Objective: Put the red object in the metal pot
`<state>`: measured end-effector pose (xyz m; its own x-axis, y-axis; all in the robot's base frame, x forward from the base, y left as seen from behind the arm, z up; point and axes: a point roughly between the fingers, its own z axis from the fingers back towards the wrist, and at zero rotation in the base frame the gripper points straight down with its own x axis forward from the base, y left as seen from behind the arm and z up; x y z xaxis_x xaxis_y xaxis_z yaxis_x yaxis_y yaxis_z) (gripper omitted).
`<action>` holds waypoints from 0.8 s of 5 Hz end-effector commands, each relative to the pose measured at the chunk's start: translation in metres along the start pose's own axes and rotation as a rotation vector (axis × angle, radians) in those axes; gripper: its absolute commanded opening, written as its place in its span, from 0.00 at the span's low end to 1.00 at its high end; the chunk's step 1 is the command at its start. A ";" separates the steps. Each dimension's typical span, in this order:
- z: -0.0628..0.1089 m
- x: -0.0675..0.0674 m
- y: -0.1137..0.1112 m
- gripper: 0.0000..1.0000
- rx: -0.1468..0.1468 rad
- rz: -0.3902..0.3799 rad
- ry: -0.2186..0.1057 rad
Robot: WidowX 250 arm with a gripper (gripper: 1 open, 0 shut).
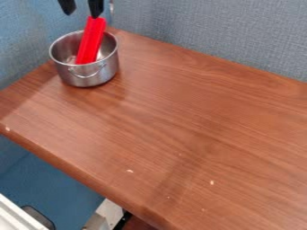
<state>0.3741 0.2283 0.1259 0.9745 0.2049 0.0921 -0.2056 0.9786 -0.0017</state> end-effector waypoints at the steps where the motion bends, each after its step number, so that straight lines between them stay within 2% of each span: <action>1: 0.018 0.007 0.005 1.00 0.030 0.005 -0.050; 4: -0.005 0.005 0.002 1.00 0.042 -0.016 -0.013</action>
<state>0.3758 0.2345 0.1060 0.9767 0.2030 0.0696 -0.2051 0.9785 0.0240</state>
